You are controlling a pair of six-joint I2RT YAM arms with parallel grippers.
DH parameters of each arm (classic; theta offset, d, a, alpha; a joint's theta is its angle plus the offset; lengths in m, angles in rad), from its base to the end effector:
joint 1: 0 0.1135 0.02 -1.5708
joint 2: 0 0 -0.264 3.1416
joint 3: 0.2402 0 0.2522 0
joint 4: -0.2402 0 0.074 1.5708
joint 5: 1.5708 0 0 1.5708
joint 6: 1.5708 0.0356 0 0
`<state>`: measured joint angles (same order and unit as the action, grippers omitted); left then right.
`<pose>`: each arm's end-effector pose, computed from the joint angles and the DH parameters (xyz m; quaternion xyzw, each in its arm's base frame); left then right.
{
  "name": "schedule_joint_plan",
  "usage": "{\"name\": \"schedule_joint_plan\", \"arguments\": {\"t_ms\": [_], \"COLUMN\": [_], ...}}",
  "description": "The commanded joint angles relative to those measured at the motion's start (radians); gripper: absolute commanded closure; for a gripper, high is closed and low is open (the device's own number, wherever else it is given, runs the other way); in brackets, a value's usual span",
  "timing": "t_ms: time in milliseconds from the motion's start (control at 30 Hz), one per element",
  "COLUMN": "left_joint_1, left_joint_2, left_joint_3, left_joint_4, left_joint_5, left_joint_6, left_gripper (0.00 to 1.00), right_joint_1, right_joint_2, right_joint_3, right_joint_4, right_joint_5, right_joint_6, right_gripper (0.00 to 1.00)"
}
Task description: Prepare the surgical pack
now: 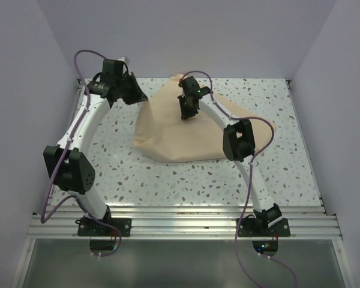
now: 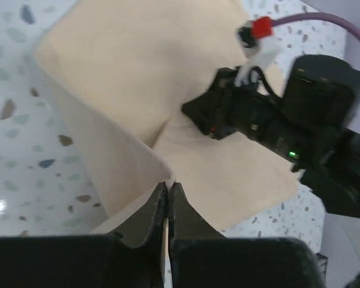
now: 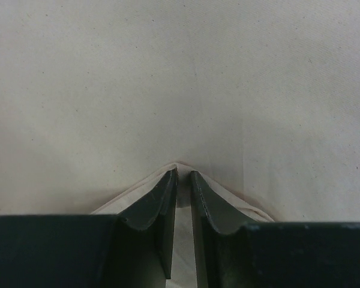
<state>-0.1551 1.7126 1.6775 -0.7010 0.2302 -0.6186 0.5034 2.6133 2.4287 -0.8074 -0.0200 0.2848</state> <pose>0.3789 -0.0675 0.3533 -0.1633 0.8945 -0.2491 0.3333 0.4900 0.2707 0.1688 -0.1074 0.9523 0.1184 0.2598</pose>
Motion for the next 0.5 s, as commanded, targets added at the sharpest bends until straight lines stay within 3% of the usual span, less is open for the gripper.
{"name": "schedule_joint_plan", "arguments": {"t_ms": [0, 233, 333, 467], "left_joint_1": [-0.086, -0.242, -0.247, -0.178], "left_joint_2": [0.039, 0.109, 0.102, -0.028], "left_joint_3": [0.099, 0.163, 0.191, 0.026], "left_joint_4": [-0.038, 0.028, -0.079, -0.075], "left_joint_5": [0.026, 0.069, 0.019, -0.069], "left_joint_6": [-0.122, -0.237, -0.244, -0.227], "left_gripper": [1.00, 1.00, 1.00, 1.00], "right_joint_1": [-0.022, -0.035, -0.040, -0.043], "right_joint_2": [0.082, 0.079, 0.083, 0.068], "right_joint_3": [-0.010, -0.054, -0.043, -0.060], "right_joint_4": [-0.042, -0.024, -0.036, -0.045], "right_joint_5": [-0.102, -0.208, -0.233, -0.235], "right_joint_6": [0.072, 0.106, 0.105, 0.086], "right_gripper": [0.80, 0.82, 0.82, 0.81]}}
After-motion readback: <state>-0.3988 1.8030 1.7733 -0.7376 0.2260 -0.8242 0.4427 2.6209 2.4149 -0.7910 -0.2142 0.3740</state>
